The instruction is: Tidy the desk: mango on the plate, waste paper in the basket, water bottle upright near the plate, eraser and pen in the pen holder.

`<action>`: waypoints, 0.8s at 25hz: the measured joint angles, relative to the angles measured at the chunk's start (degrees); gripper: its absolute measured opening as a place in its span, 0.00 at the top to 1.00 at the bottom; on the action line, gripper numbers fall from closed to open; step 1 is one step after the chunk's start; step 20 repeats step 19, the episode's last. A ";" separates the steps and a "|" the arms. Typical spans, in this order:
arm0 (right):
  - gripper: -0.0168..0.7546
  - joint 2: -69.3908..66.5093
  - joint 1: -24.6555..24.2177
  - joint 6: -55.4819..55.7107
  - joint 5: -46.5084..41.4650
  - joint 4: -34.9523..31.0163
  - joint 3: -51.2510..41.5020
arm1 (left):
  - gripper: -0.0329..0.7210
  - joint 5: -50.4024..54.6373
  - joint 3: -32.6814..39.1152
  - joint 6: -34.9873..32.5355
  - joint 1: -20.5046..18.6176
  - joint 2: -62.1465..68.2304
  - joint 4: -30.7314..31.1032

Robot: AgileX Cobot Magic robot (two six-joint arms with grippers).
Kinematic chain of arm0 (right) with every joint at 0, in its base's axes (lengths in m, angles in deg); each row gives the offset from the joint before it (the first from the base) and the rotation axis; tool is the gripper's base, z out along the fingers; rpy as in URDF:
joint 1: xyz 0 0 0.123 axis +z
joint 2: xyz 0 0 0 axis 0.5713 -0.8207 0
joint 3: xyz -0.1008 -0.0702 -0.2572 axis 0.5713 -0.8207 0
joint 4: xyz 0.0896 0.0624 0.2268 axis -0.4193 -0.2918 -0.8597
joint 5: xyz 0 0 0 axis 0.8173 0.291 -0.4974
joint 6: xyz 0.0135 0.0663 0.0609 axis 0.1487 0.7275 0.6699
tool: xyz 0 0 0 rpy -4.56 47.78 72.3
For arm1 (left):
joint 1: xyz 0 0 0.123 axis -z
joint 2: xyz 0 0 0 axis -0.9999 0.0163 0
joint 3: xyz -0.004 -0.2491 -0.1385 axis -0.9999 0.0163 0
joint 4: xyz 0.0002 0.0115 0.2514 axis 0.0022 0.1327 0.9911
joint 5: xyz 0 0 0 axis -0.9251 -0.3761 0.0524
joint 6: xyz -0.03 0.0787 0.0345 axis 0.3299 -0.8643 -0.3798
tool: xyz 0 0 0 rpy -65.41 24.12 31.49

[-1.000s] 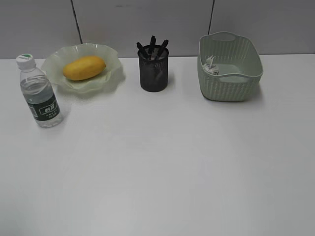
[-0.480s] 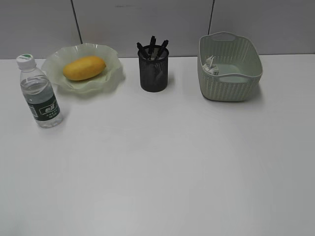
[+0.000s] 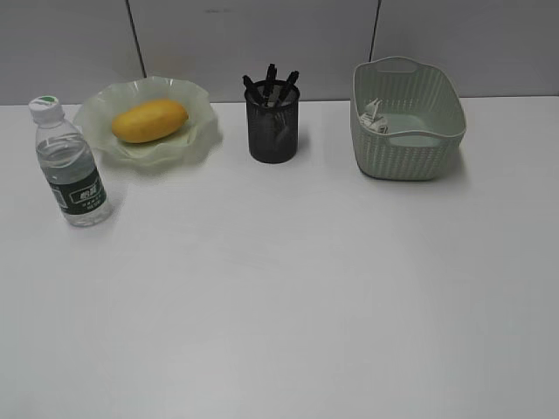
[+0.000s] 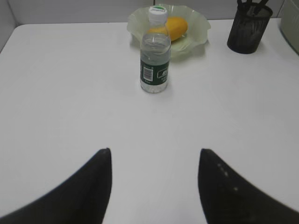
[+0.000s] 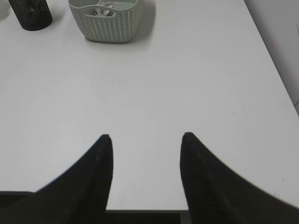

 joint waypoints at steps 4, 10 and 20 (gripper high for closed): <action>0.48 0.00 0.00 0.00 0.00 0.00 0.00 | 0.36 0.35 0.30 0.00 0.00 0.00 0.07; 0.48 0.00 0.00 0.00 0.00 -0.05 0.00 | 0.36 0.35 0.30 0.00 0.00 0.00 0.18; 0.48 0.00 0.00 0.00 0.00 -0.05 0.00 | 0.36 0.40 0.36 0.00 0.00 -0.07 0.20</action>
